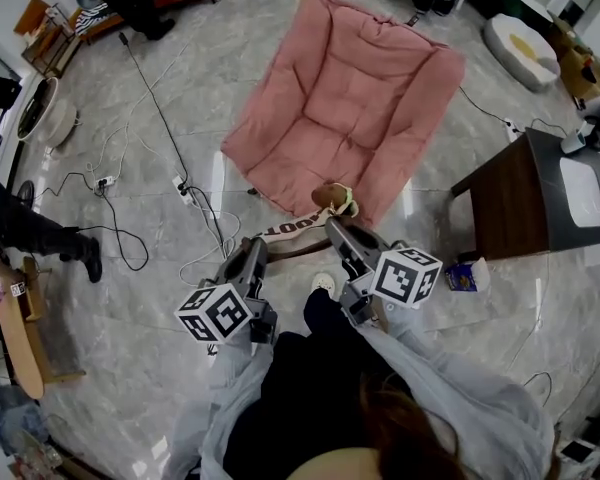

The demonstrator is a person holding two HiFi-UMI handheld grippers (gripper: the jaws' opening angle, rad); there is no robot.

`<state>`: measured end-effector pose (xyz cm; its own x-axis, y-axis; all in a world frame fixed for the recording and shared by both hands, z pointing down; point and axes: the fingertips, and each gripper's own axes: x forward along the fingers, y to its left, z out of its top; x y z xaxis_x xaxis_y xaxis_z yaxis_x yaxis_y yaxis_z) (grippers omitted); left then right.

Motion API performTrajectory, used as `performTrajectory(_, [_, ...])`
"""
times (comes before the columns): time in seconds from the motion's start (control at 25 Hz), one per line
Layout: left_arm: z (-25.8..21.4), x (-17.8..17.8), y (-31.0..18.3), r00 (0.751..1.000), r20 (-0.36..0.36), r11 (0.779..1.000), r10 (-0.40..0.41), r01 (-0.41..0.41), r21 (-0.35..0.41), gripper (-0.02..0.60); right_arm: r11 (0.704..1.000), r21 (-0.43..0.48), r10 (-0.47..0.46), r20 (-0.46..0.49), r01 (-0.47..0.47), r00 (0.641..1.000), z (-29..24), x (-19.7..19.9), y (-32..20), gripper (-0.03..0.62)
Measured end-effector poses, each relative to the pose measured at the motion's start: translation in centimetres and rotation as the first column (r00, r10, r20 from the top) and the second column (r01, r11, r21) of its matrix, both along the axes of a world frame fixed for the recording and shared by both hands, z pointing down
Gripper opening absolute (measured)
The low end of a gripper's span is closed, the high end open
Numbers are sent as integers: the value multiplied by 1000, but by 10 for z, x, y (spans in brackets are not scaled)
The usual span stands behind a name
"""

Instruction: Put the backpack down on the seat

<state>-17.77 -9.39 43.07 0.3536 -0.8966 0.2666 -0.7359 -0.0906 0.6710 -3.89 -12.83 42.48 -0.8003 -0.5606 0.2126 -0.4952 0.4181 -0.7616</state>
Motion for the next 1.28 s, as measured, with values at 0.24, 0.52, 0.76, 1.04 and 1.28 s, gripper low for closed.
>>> performTrajectory(0.24, [-3,2,-30,1000,15,1000,2,-2,8,26,1000,2,3,17,-3,1000,0,2,-31,60])
performTrajectory(0.52, [-7,8,-45,1000,11,1000,-1,1,22,26,1000,14,7,38,-8,999,-4,8,-48,60])
performTrajectory(0.76, [-11,16,-61,1000,1,999,29,-29,25,26,999,14,52,47,-52,998,-8,18,-58,60])
performTrajectory(1.04, [-8,16,-93,998,1,997,65,-65,36,26,995,21,93,71,-94,993,-4,19,-87,60])
performTrajectory(1.28, [-4,9,-143,996,1,995,91,-91,34,26,992,16,126,49,-127,991,1,15,-125,60])
